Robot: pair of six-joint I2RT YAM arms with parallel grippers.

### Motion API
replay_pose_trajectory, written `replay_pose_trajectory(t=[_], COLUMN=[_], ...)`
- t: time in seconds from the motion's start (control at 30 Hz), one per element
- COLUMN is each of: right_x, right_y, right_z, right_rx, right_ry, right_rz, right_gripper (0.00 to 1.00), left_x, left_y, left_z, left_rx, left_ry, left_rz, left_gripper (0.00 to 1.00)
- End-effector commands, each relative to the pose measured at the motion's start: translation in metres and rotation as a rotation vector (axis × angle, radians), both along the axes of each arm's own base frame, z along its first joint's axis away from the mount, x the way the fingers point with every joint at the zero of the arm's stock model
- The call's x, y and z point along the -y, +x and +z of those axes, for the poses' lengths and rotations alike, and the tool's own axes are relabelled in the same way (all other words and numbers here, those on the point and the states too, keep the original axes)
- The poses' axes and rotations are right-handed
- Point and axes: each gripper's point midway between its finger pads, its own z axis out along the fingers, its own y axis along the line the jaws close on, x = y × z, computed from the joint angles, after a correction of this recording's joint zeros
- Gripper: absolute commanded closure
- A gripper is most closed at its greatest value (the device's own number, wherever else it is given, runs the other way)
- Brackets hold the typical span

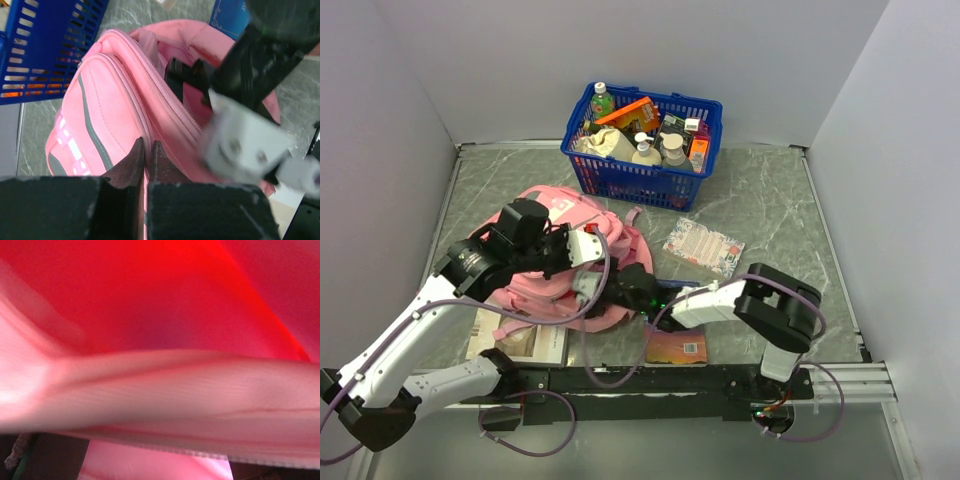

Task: Pack the student bag
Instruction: Pick up the stationery from the student bag.

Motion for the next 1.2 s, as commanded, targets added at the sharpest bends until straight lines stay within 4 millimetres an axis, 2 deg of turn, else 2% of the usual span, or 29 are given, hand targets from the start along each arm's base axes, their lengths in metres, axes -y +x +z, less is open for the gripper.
replay_pose_trajectory(t=[0.0, 0.03, 0.07, 0.1, 0.13, 0.17, 0.2, 0.27, 0.3, 0.33, 0.47, 0.57, 0.8, 0.93, 1.0, 1.07, 1.17], right_x=[0.008, 0.007, -0.004, -0.005, -0.002, -0.009, -0.01, -0.014, -0.012, -0.015, -0.001, 0.003, 0.005, 0.007, 0.009, 0.011, 0.013], right_y=[-0.017, -0.015, -0.009, -0.01, -0.015, -0.011, -0.011, 0.001, 0.005, 0.015, 0.043, 0.054, 0.067, 0.069, 0.065, 0.062, 0.062], right_z=[-0.086, -0.09, -0.08, -0.085, -0.092, -0.083, -0.09, -0.087, -0.096, -0.09, -0.097, -0.093, -0.084, -0.092, -0.102, -0.11, -0.113], right_rx=[0.157, 0.155, 0.165, 0.155, 0.126, 0.125, 0.099, 0.119, 0.114, 0.109, 0.064, 0.058, 0.103, 0.101, 0.083, 0.04, -0.009], right_ry=[-0.495, -0.529, -0.524, -0.545, -0.58, -0.573, -0.593, -0.631, -0.662, -0.657, -0.686, -0.669, -0.619, -0.649, -0.677, -0.694, -0.677], right_rz=[0.145, 0.145, 0.14, 0.154, 0.19, 0.184, 0.201, 0.166, 0.148, 0.118, 0.002, -0.052, -0.145, -0.149, -0.133, -0.128, -0.144], right_gripper=[0.0, 0.0, 0.0, 0.0, 0.0, 0.0, 0.0, 0.0, 0.0, 0.0, 0.0, 0.0, 0.0, 0.0, 0.0, 0.05, 0.31], left_x=[0.045, 0.048, 0.049, 0.05, 0.052, 0.052, 0.053, 0.054, 0.056, 0.056, 0.056, 0.054, 0.053, 0.052, 0.051, 0.051, 0.049], left_y=[-0.004, -0.003, -0.006, -0.008, -0.008, -0.01, -0.011, -0.015, -0.019, -0.022, -0.037, -0.042, -0.045, -0.044, -0.045, -0.046, -0.048], left_z=[0.103, 0.103, 0.103, 0.111, 0.111, 0.111, 0.115, 0.118, 0.122, 0.125, 0.128, 0.13, 0.123, 0.12, 0.116, 0.114, 0.111], left_rx=[0.256, 0.247, 0.232, 0.239, 0.233, 0.231, 0.235, 0.231, 0.224, 0.217, 0.166, 0.163, 0.152, 0.145, 0.135, 0.115, 0.098], left_ry=[-0.259, -0.257, -0.255, -0.266, -0.262, -0.256, -0.261, -0.266, -0.279, -0.286, -0.279, -0.279, -0.281, -0.281, -0.279, -0.29, -0.298], left_rz=[-0.218, -0.226, -0.236, -0.253, -0.262, -0.273, -0.282, -0.3, -0.318, -0.327, -0.384, -0.398, -0.398, -0.385, -0.378, -0.366, -0.353], left_gripper=[0.99, 0.99, 0.99, 0.99, 0.99, 0.99, 0.99, 0.99, 0.99, 0.99, 0.99, 0.99, 0.99, 0.99, 0.99, 0.99, 0.99])
